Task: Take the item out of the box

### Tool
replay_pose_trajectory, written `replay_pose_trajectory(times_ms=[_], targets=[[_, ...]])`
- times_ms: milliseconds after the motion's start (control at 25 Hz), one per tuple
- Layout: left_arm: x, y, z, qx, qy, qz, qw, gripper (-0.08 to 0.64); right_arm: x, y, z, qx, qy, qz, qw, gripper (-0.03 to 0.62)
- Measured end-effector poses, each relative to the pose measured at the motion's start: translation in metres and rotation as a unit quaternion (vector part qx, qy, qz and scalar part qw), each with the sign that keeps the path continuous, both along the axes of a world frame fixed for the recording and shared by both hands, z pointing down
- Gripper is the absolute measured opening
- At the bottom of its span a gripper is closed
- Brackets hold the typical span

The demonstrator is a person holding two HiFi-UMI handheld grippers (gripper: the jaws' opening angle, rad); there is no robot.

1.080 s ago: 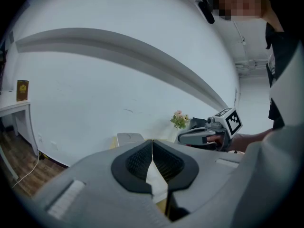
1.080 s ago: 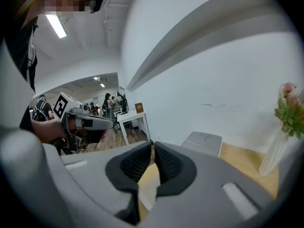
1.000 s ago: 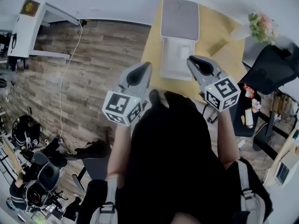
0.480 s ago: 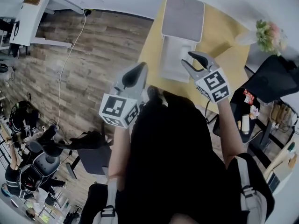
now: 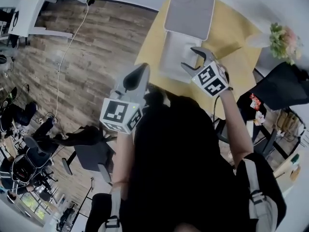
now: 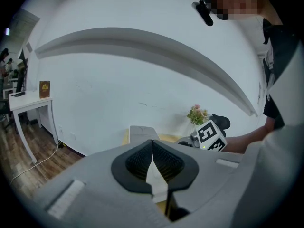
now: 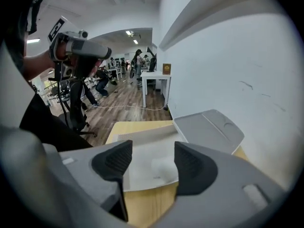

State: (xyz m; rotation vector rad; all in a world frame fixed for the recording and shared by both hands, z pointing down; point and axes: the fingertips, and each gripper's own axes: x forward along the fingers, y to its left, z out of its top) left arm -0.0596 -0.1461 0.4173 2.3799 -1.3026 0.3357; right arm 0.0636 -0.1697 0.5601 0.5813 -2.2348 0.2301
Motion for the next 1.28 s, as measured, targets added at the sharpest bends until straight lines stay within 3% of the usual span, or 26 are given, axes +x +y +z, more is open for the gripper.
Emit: replay_pose_trajectory(times_ms=[560, 1280], targets=[[0.009, 0.003, 0.014, -0.013, -0.006, -0.021, 0.9997, 0.012, 0.017, -0.012, 0.096, -0.024, 0.137, -0.07, 0.988, 0.291], [0.005, -0.004, 0.024, -0.027, -0.009, -0.033, 0.9991, 0.012, 0.016, -0.024, 0.131, -0.044, 0.195, -0.103, 0.974, 0.291]])
